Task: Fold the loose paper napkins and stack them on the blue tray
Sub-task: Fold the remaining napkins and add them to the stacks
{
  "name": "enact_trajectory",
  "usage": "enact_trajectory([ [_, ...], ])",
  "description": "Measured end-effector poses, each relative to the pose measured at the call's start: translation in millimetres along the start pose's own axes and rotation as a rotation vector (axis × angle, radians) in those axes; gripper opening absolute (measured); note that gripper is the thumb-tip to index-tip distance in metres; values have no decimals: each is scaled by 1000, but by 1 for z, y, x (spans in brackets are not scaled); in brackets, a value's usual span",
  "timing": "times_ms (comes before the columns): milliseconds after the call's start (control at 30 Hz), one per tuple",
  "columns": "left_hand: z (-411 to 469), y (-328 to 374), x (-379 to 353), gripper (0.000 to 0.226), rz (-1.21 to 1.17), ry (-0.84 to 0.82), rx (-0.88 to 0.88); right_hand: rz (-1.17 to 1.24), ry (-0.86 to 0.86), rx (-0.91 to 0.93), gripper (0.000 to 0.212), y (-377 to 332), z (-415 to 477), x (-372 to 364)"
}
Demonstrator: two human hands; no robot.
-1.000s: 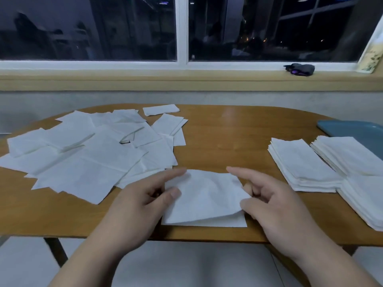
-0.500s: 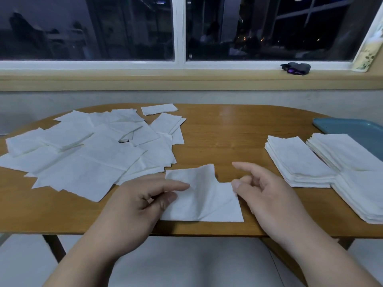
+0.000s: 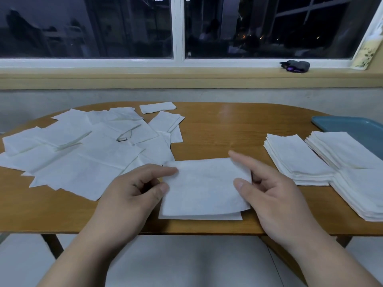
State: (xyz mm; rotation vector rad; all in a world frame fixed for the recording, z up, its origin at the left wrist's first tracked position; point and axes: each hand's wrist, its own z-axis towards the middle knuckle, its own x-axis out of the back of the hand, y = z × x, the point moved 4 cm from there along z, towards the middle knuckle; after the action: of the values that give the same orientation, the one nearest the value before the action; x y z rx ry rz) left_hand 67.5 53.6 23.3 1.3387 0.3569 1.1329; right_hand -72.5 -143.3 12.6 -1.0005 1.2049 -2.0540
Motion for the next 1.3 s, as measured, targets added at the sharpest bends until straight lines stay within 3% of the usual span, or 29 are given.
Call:
enact_trajectory([
  [133, 2, -4, -3, 31, -6, 7, 52, -58, 81, -16, 39, 3, 1, 0],
  [333, 4, -9, -5, 20, 34, 51, 88, -74, 9, -57, 30, 3, 0, -6],
  [867, 7, -13, -7, 34, 119, 46, 108, -118, -23, -117, 26, 10, 3, -9],
  [1300, 7, -14, -12, 39, 381, -32, 4, -550, -33, -40, 27, 11, 2, -14],
])
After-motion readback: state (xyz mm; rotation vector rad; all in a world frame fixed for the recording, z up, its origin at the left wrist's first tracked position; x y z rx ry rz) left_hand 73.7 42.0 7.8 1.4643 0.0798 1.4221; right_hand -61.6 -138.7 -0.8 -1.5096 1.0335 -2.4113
